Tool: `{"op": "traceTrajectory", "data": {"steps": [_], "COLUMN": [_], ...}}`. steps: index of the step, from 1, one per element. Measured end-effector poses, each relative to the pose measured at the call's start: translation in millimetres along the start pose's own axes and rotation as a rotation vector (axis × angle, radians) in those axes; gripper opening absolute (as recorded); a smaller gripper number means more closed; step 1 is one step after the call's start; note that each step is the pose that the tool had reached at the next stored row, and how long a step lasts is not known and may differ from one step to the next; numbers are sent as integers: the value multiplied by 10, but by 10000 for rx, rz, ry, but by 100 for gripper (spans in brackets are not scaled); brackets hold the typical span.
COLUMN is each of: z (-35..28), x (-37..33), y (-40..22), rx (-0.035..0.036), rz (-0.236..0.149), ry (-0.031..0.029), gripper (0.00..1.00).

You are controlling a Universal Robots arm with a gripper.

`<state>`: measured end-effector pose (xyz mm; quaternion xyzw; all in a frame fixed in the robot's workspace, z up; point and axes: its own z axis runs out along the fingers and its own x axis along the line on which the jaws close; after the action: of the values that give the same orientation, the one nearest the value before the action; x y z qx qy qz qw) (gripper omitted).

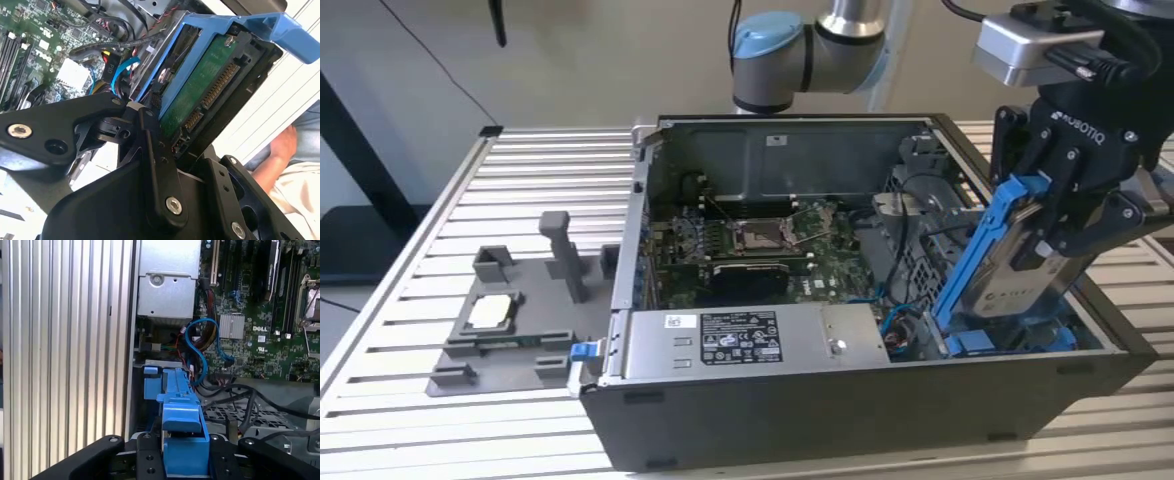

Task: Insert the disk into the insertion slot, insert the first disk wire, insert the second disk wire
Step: 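Insert the disk into the insertion slot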

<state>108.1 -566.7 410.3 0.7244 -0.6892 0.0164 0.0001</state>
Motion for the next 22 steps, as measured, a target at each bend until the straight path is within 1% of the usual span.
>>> {"op": "traceTrajectory", "data": {"steps": [7, 11, 14, 16, 17, 19, 20, 21, 22], "z": [51, 101, 152, 179, 206, 210, 202, 200, 196], "x": [-1, -3, -3, -5, -8, -5, -5, -5, -5], "y": [2, 4, 4, 5, 0, 2, 4, 4, 2], "rx": [3, 0, 5, 2, 14, 8, 5, -11, -62], "rz": [-106, -129, -147, -159, -174, -175, -175, -175, -176], "ry": [-6, -8, -19, -13, -54, -49, -32, -30, -29], "gripper": [33, 33, 33, 33, 33, 33, 33, 33, 33]}}
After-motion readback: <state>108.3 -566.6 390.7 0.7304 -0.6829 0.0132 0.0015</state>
